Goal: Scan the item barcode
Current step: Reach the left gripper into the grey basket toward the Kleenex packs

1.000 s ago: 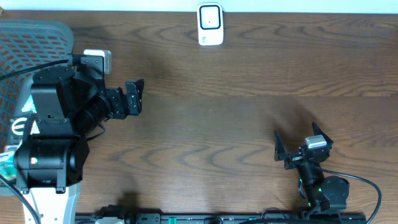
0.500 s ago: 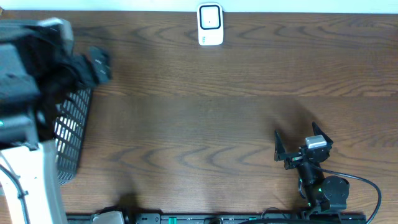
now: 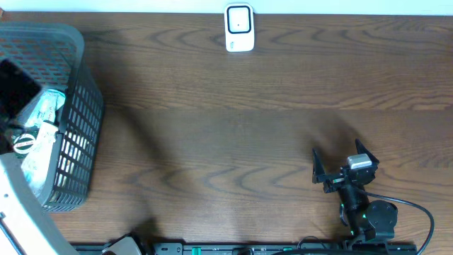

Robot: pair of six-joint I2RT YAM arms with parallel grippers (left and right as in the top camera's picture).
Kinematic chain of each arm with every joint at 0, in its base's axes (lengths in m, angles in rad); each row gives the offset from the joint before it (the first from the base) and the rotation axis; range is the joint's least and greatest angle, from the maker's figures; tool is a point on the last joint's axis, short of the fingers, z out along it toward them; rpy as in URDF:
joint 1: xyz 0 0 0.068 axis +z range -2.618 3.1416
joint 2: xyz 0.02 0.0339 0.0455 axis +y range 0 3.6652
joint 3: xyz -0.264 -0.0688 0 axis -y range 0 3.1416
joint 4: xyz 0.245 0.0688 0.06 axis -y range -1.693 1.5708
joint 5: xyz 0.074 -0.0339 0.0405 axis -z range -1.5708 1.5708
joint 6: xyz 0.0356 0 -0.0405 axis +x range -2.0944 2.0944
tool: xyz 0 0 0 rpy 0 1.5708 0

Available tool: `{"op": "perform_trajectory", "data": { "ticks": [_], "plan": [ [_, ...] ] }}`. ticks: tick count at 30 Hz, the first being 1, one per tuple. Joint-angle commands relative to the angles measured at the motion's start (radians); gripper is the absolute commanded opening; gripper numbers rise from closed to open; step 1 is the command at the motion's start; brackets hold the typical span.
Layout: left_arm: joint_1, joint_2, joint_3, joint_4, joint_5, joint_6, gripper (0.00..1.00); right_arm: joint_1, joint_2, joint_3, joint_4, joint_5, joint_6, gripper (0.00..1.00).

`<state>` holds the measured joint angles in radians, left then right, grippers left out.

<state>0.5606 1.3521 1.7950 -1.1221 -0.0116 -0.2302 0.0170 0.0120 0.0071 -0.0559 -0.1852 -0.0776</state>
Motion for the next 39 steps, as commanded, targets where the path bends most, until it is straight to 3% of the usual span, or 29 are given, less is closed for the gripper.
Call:
{"op": "perform_trajectory", "data": {
  "ticks": [1, 12, 19, 24, 39],
  "plan": [
    [0.031, 0.003, -0.027, -0.002, -0.098, -0.039, 0.98, -0.01, -0.005, -0.002, -0.004, 0.0, 0.005, 0.99],
    [0.042, 0.038, -0.223, 0.081, -0.29, -0.059, 0.98, -0.01, -0.005, -0.002, -0.005, 0.0, 0.005, 0.99],
    [0.092, 0.099, -0.253, 0.11, -0.289, 0.006, 0.99, -0.01, -0.005, -0.002, -0.004, 0.0, 0.005, 0.99],
    [0.117, 0.153, -0.278, 0.11, -0.301, 0.055, 0.88, -0.01, -0.005, -0.002, -0.005, 0.0, 0.005, 0.99],
    [0.248, 0.179, -0.545, 0.321, -0.349, 0.171, 0.88, -0.01, -0.005, -0.002, -0.004, 0.0, 0.005, 0.99]
  ]
}}
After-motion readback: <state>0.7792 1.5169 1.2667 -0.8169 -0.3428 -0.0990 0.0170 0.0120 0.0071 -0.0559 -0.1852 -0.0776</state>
